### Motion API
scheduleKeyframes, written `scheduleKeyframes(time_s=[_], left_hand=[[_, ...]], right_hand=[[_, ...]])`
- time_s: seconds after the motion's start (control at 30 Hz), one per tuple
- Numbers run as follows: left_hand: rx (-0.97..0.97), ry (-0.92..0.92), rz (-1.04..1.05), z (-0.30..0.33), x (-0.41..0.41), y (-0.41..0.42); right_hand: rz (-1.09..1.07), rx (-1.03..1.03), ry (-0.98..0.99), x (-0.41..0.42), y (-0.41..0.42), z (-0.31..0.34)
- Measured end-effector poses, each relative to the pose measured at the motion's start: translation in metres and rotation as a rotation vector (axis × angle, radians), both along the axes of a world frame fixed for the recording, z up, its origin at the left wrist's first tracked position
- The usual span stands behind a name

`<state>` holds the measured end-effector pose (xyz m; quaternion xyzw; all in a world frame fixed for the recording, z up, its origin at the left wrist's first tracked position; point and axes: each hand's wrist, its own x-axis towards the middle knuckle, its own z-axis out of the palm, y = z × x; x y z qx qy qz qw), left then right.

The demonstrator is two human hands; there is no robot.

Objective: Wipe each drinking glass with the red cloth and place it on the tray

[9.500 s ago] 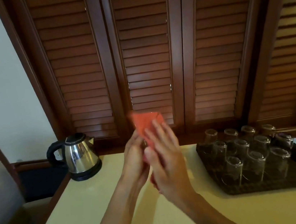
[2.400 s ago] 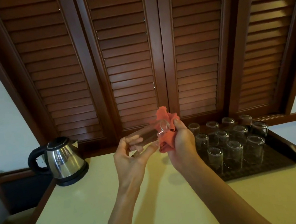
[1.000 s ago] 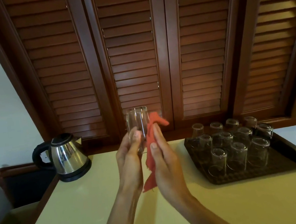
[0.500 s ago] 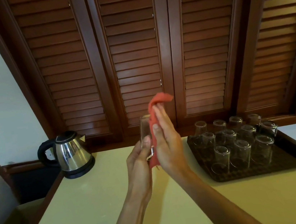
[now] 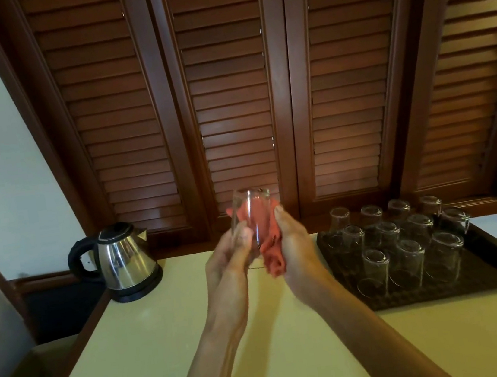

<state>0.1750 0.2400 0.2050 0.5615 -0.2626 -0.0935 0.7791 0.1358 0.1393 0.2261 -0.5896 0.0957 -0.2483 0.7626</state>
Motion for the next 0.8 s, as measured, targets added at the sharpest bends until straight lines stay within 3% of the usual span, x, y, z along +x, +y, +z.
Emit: scheduleKeyframes(time_s=[0.2, 0.3, 0.43, 0.57, 0.8], left_hand=[[0.040, 0.050, 0.023, 0.000, 0.007, 0.000], [0.099, 0.080, -0.062, -0.003, 0.005, 0.004], [0.015, 0.136, -0.025, 0.003, 0.011, 0.001], [-0.029, 0.159, 0.062, -0.001, 0.013, -0.003], [0.048, 0.238, 0.040, -0.011, 0.009, -0.007]], right_hand=[[-0.095, -0.232, -0.138, -0.007, 0.024, -0.028], [-0.049, -0.218, -0.119, -0.003, -0.001, -0.012], [0.010, -0.228, -0.105, -0.006, 0.004, -0.015], [-0.120, -0.366, -0.090, -0.014, 0.023, -0.044], [-0.203, 0.012, 0.013, -0.013, 0.003, -0.043]])
